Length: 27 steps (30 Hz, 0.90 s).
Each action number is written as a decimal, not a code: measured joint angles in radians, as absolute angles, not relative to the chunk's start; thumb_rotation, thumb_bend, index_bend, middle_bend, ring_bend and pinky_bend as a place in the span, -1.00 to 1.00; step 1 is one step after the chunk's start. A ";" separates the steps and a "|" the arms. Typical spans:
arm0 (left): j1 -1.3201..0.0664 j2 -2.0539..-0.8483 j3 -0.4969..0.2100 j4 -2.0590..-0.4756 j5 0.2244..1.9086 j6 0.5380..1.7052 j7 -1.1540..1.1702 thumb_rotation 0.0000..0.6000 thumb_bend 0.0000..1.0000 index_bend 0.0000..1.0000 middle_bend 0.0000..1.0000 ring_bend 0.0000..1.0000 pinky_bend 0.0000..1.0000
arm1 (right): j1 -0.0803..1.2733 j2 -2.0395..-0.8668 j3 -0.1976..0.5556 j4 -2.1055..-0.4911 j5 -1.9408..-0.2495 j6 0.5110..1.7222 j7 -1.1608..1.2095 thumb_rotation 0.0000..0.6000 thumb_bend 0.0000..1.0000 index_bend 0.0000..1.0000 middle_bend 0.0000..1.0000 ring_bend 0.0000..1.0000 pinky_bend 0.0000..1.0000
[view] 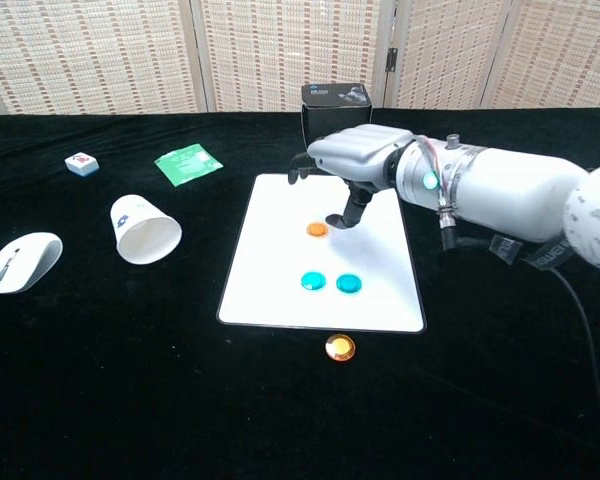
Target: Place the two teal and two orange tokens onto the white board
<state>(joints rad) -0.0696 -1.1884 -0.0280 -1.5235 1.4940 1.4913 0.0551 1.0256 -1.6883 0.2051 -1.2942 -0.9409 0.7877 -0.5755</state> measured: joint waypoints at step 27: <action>-0.064 -1.177 -0.021 -1.564 1.508 1.506 0.092 1.00 -0.34 -0.88 -1.00 -0.94 -1.00 | 0.816 -1.504 -0.105 -1.497 -1.606 0.938 -0.301 1.00 -0.12 -0.30 -0.69 -1.00 -1.00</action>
